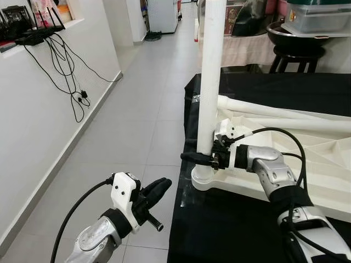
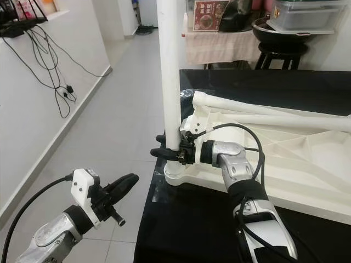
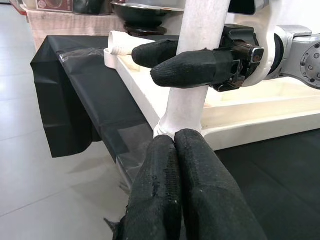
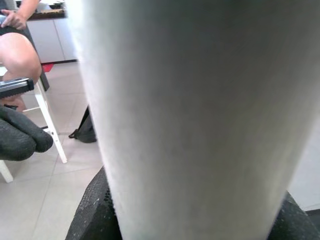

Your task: Building children table

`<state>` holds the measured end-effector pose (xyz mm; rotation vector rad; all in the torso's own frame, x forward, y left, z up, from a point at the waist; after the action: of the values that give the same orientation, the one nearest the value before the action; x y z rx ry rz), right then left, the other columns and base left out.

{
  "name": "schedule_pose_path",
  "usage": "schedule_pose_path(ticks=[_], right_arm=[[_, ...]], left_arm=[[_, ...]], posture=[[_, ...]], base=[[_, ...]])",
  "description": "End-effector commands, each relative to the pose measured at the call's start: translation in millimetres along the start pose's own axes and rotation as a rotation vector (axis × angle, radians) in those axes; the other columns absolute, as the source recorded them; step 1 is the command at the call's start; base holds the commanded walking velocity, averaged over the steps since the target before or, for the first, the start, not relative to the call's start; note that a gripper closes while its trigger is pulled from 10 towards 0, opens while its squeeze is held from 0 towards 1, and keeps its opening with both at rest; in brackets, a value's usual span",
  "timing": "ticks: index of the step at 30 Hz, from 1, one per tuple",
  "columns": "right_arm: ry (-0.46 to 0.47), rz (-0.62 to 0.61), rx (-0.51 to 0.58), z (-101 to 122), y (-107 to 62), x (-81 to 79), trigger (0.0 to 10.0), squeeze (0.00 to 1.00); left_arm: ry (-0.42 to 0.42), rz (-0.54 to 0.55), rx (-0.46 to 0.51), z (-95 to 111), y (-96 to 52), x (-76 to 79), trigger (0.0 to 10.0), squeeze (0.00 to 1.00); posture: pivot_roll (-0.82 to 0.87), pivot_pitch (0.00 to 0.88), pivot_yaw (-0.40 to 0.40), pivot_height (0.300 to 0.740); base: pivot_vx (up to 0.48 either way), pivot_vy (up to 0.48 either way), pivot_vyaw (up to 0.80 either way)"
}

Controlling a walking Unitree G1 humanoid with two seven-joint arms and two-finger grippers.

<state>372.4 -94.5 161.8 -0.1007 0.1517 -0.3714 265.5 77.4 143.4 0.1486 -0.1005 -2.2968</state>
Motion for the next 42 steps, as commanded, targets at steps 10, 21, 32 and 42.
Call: schedule_pose_path(ticks=[10,21,32,42], right_arm=[[-0.003,-0.332,0.037,-18.8,-13.4,0.8,0.0,0.00],[0.015,-0.730,0.035,-45.3,6.5,-12.1,0.0,0.00],[0.088,-0.637,0.089,-27.8,15.4,-27.4,10.0,1.00],[-0.090,0.011,0.009,6.6,11.4,-51.2,10.0,0.00]], left_arm=[[-0.006,0.001,-0.024,-4.2,-4.0,-2.3,10.0,0.00],[0.002,0.003,-0.030,-6.9,-3.4,-8.2,10.0,0.00],[0.006,0.015,-0.027,-6.4,-2.6,-10.0,10.0,0.00],[0.002,0.013,-0.019,-5.8,1.9,-7.1,10.0,0.00]], posture=[[0.00,0.064,0.030,0.740],[-0.02,0.036,0.045,0.740],[-0.02,0.034,0.046,0.740],[-0.01,0.032,0.033,0.740]], base=[[0.000,0.000,0.00],[0.000,0.000,0.00],[0.000,0.000,0.00],[0.000,0.000,0.00]])
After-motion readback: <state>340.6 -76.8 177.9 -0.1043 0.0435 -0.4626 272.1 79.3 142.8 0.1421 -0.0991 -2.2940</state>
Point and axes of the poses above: a point about 5 cm out from each wrist's last joint towards the gripper, its own y axis pointing out of the wrist towards the gripper, its own z axis along the axis of the wrist's last joint, x = y × z, the point moved 6 cm from there along y, pointing out of the wrist towards the gripper, and after that the axes turned 11 degrees about y, right-handed, at the moved point
